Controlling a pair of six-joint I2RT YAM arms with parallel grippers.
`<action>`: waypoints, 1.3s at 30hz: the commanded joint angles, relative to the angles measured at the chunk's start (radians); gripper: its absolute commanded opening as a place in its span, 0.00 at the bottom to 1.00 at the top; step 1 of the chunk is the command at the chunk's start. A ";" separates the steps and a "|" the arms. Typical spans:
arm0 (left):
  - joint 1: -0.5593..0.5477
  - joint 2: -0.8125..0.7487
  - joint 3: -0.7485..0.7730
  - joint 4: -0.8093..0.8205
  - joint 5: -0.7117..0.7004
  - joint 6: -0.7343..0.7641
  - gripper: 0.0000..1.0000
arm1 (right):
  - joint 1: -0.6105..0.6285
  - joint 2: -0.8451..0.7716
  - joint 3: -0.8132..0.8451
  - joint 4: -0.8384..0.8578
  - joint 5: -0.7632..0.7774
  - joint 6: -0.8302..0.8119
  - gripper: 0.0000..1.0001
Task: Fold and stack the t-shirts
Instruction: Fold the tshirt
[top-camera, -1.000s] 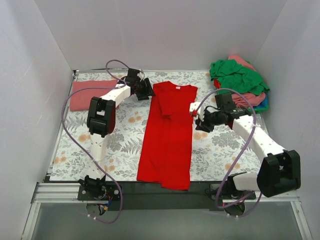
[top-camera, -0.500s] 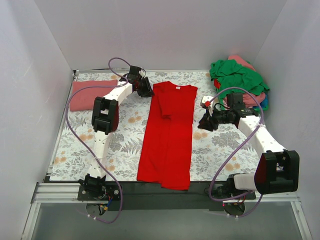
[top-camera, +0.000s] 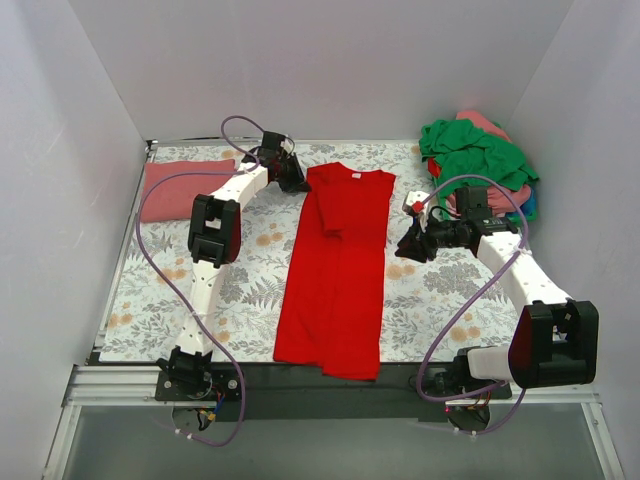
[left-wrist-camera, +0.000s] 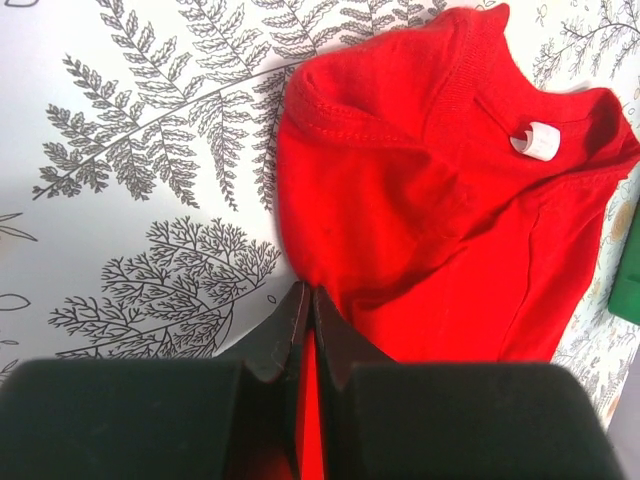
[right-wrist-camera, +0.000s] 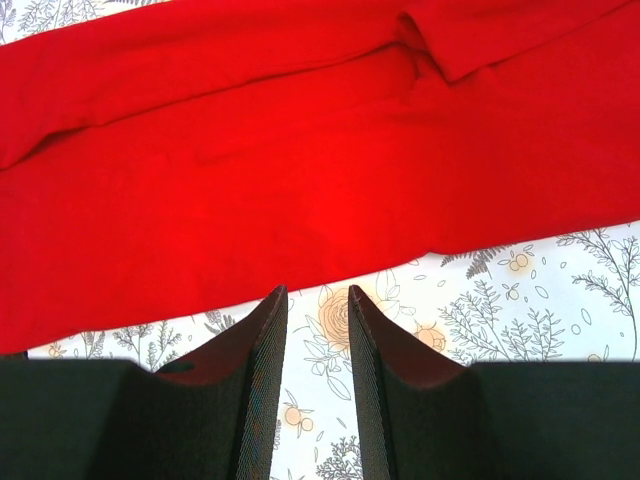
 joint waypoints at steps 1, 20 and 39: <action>0.002 0.007 0.017 -0.053 -0.073 -0.014 0.00 | -0.011 -0.019 -0.008 0.017 -0.033 0.002 0.37; 0.163 0.032 0.076 -0.041 -0.197 -0.178 0.00 | -0.015 0.030 -0.014 0.033 0.028 0.011 0.37; 0.174 -0.910 -0.785 0.333 -0.022 0.279 0.87 | 0.110 0.049 0.000 -0.095 -0.012 -0.279 0.56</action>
